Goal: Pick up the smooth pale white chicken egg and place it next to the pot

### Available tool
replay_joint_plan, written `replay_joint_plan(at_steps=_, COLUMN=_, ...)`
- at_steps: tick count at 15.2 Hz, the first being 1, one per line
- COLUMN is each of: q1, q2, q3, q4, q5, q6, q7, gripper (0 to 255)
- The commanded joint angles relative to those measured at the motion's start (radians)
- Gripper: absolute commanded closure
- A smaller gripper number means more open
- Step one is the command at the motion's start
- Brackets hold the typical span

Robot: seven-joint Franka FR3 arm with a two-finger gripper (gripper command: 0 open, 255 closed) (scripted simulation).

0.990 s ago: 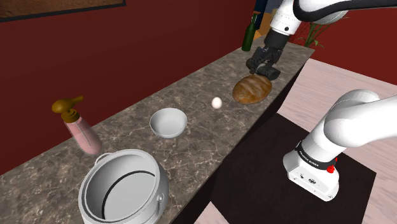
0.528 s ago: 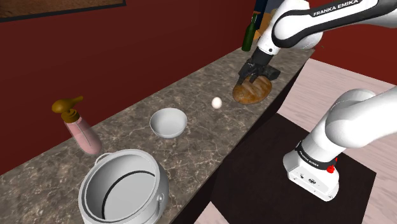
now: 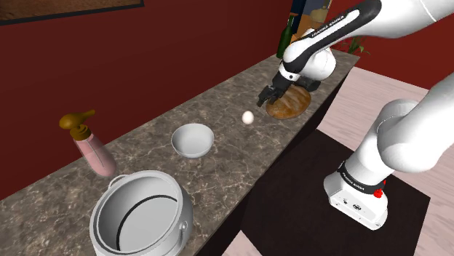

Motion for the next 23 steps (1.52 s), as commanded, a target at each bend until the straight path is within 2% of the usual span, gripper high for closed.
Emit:
replay_joint_plan(at_steps=1, q1=0.092, q2=0.105, q3=-0.064, q4=0.035, q5=0.186, q6=0.071, q7=-0.166, gripper=0)
replay_joint_plan(at_steps=3, q1=0.164, q2=0.217, q3=-0.108, q4=0.098, q5=0.415, q6=0.090, q7=-0.366, gripper=0)
replay_joint_plan(at_steps=5, q1=0.174, q2=0.329, q3=-0.103, q4=0.171, q5=0.631, q6=0.078, q7=-0.556, gripper=0)
replay_joint_plan(at_steps=6, q1=0.166, q2=0.375, q3=-0.091, q4=0.203, q5=0.710, q6=0.068, q7=-0.626, gripper=0)
replay_joint_plan(at_steps=14, q1=0.148, q2=0.514, q3=-0.035, q4=0.284, q5=0.898, q6=0.063, q7=-0.762, gripper=0)
replay_joint_plan(at_steps=22, q1=0.148, q2=0.514, q3=-0.035, q4=0.284, q5=0.897, q6=0.063, q7=-0.762, gripper=0)
replay_joint_plan(at_steps=23, q1=0.148, q2=0.514, q3=-0.035, q4=0.284, q5=0.897, q6=0.063, q7=-0.762, gripper=255)
